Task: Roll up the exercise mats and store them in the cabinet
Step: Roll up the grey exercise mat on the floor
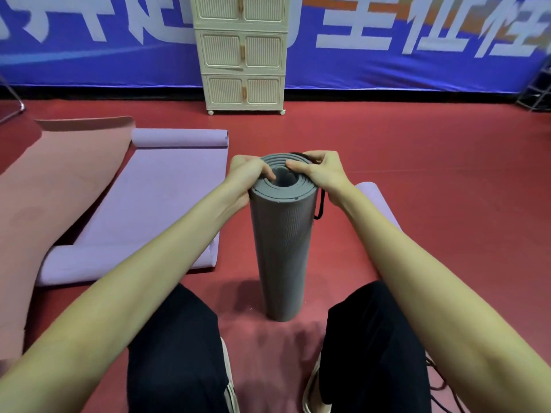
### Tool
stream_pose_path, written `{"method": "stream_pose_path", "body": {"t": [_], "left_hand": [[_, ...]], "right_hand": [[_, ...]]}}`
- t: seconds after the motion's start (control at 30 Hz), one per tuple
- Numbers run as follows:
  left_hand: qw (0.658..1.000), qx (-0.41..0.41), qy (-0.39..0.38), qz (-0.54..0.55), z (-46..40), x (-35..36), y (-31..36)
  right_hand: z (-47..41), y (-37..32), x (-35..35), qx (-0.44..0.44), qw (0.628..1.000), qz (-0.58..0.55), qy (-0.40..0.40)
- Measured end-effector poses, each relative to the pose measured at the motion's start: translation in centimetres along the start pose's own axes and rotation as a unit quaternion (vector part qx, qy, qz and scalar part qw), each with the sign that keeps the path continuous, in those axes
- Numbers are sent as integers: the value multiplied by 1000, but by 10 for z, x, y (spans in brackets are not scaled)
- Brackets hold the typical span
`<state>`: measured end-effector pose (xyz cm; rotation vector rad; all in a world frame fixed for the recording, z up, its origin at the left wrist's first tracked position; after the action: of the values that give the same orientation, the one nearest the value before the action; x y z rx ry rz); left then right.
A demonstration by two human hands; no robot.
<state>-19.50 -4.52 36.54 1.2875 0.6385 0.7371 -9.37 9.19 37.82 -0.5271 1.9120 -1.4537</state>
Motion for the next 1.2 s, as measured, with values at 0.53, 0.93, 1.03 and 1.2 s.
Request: {"method": "stream_pose_path", "body": {"t": [0.53,0.93,1.03,1.2], "left_hand": [[989,100,32,-99,-22,15,9],[990,109,89,6,-34,-2,4],[991,84,108,8,-39,-4,-3],[992,74,95,36,-37,0,-7]], "right_hand": [[3,-40,-7,-164,984,-10,-66],[34,-23,-30,-116,991,-63,4],[59,-12,-25,-93,994,-66,0],[68,-19,-17,-139,972,192,8]]}}
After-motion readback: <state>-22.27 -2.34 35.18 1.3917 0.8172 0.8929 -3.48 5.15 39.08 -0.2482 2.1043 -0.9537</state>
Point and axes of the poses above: each hand's wrist, its own z-axis away from the middle knuckle, its own x-axis out of the palm, y = z × x, the point moved 10 cm from there along -z, towards the middle knuckle, and after that the axes turned 2 degrees about -x, right-handed, at the moved point
